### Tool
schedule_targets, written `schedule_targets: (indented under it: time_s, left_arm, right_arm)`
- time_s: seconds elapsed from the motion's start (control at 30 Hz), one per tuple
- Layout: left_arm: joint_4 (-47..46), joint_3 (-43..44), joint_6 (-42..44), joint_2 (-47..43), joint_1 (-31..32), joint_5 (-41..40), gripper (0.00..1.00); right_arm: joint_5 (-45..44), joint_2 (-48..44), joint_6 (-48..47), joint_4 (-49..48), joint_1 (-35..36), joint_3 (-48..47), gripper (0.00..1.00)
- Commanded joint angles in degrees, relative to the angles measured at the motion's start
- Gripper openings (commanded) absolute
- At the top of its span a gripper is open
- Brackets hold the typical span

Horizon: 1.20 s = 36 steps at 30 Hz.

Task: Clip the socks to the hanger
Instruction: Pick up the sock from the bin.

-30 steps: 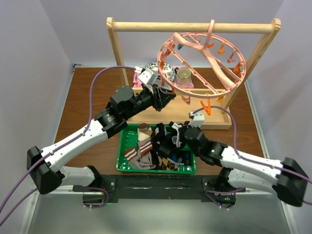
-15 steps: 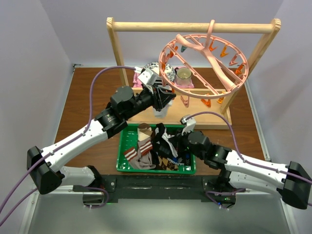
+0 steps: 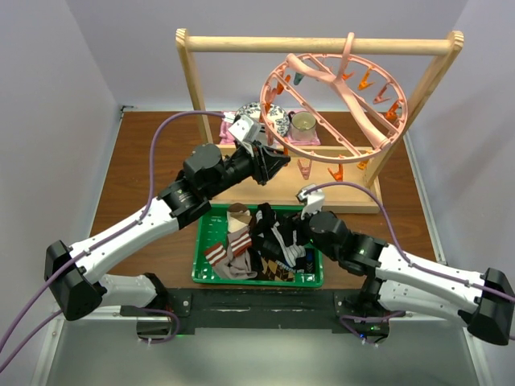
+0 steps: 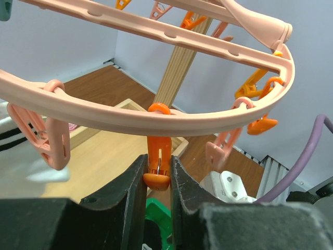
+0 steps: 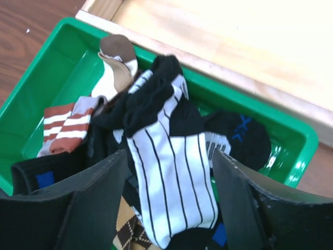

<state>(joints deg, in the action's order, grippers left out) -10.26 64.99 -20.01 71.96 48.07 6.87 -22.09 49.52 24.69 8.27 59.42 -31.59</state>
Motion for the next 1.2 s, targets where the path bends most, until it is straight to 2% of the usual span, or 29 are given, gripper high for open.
schedule_targets:
  time_s: [0.0, 0.23, 0.47, 0.57, 0.7, 0.73, 0.8, 0.83, 0.87, 1.17]
  left_arm:
    - [-2.5, 0.0, -0.6, -1.4, -0.2, -0.3, 0.0]
    - [-2.8, -0.6, -0.5, -1.7, -0.2, -0.3, 0.0]
    - [-2.9, -1.2, -0.6, -2.4, -0.3, -0.4, 0.0]
    - [-2.8, -1.1, -0.6, -2.4, -0.3, -0.3, 0.0]
    - [-2.7, -0.8, -0.5, -2.4, -0.3, -0.2, 0.0]
    - [-2.6, -0.8, -0.6, -2.4, -0.3, -0.3, 0.0]
    - [-2.6, -1.0, -0.4, -2.4, -0.3, -0.3, 0.0]
    - [-2.7, -1.1, -0.5, -2.4, -0.3, -0.3, 0.0]
    - [-2.7, -1.2, -0.4, -2.5, -0.3, -0.3, 0.0]
    - [-3.0, -1.1, -0.4, -2.2, -0.3, -0.3, 0.0]
  right_arm:
    - [-1.8, 3.6, -6.1, -3.2, 1.0, -3.5, 0.68]
    - [-6.6, 11.1, -11.1, -6.9, 4.5, -6.8, 0.64]
    - [-10.0, 16.3, -11.2, -8.0, 4.5, -8.0, 0.59]
    - [-10.5, 18.7, -10.7, -10.4, 4.5, -7.6, 0.54]
    - [-10.3, 19.9, -10.4, -12.8, 4.6, -7.0, 0.41]
    - [-10.0, 19.8, -10.5, -13.0, 4.5, -7.0, 0.31]
    - [-9.8, 18.4, -10.8, -13.5, 4.5, -6.7, 0.19]
    - [-9.6, 17.7, -10.9, -13.5, 4.5, -6.6, 0.04]
    - [-9.4, 15.8, -10.9, -13.1, 4.5, -6.6, 0.0]
    - [-7.5, 0.9, -10.5, -9.3, 5.5, -6.5, 0.0]
